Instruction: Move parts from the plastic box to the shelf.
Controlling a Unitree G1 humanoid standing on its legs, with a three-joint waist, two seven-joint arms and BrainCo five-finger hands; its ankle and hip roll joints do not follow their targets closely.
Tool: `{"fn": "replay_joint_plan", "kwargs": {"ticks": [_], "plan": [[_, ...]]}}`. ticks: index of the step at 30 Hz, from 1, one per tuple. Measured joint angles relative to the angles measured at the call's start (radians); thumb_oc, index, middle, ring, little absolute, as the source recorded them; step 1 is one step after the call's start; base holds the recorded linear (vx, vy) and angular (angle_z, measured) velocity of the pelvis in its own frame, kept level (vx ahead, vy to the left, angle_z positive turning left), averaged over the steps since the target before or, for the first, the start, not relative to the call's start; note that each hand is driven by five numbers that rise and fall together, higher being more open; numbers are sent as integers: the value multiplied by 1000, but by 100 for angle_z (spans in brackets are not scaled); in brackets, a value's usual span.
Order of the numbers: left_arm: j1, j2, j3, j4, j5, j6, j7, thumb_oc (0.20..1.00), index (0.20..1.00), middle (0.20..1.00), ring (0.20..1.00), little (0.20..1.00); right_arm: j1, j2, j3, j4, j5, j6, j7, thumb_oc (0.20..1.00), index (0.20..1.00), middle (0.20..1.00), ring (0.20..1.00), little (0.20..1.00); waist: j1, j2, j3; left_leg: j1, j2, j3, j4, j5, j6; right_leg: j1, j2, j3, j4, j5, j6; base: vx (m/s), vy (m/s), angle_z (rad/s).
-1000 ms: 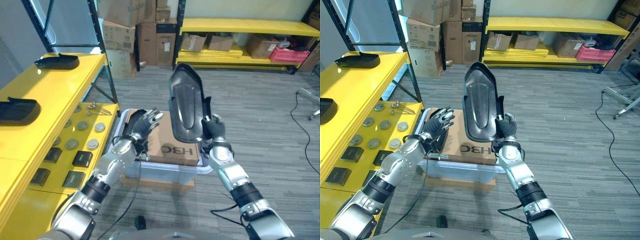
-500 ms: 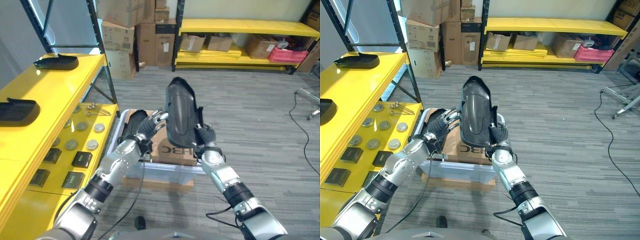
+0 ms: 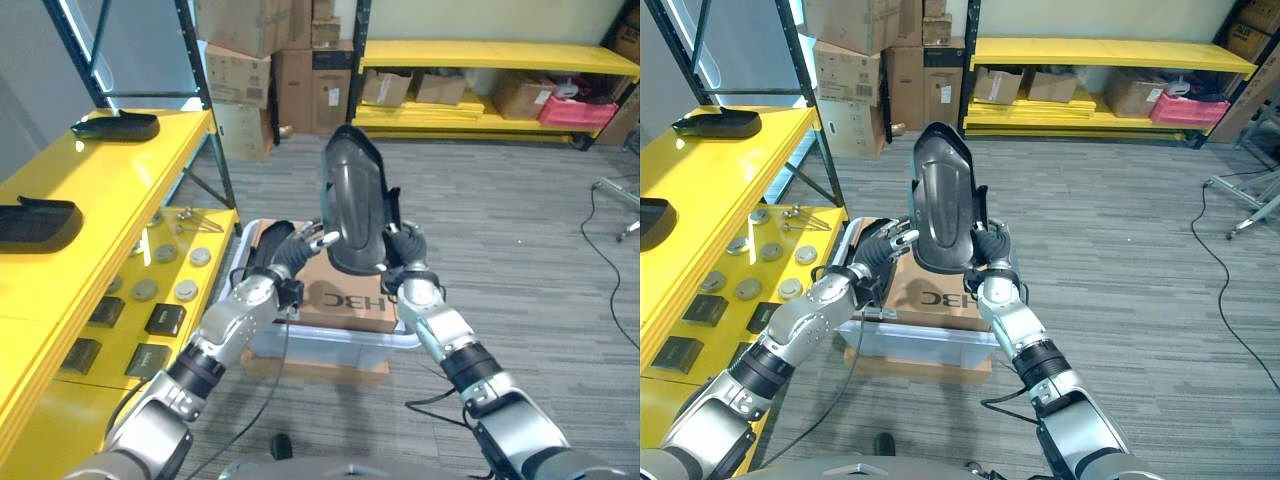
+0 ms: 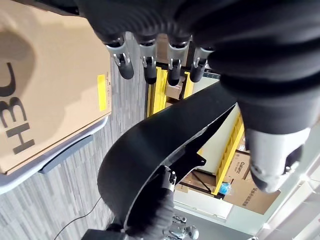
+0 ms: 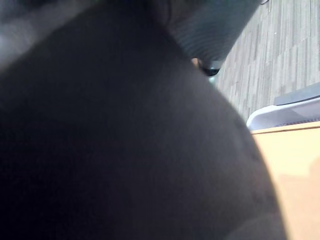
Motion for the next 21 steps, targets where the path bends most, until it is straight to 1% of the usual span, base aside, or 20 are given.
{"fn": "replay_joint_plan", "kwargs": {"ticks": [5, 10, 12, 18, 21], "plan": [[-18, -25, 0, 61, -46, 0, -3, 1000, 1000, 1000, 1000, 1000, -3, 6, 4, 0, 0, 0, 1, 200, 200, 200, 200, 200, 1, 0, 0, 2, 0, 0, 0, 0, 0, 1, 0, 0, 0, 0, 0, 0, 0, 0], [-18, -56, -6, 66, -79, 0, -17, 1000, 1000, 1000, 1000, 1000, -3, 31, 33, 17, -1, 0, 9, 200, 200, 200, 200, 200, -6, 0, 0, 3, 0, 0, 0, -1, 0, 1, 0, 0, 0, 0, 0, 0, 0, 0], [-18, -62, -13, 66, -79, 0, -15, 1000, 1000, 1000, 1000, 1000, -3, 40, 52, 45, -1, 0, 15, 200, 200, 200, 200, 200, -4, 1, 0, 4, 0, 0, 0, -1, 0, 2, 0, 0, 0, 0, 0, 0, 0, 0], [-18, -60, -25, 73, -97, -5, 4, 1000, 1000, 1000, 1000, 1000, -3, 53, 83, 45, -2, 0, 52, 200, 200, 200, 200, 200, -3, 0, 0, 6, 0, 0, 0, -1, 0, 4, 1, 0, 0, 0, 0, 0, 0, 0], [-18, -60, -26, 76, -96, -9, 4, 1000, 1000, 1000, 1000, 1000, -3, 57, 101, 45, -3, 9, 54, 200, 200, 200, 200, 200, -1, 0, 0, 6, 0, 0, 0, -1, 0, 5, 1, 1, 0, 0, 0, 0, 0, 0]]}}
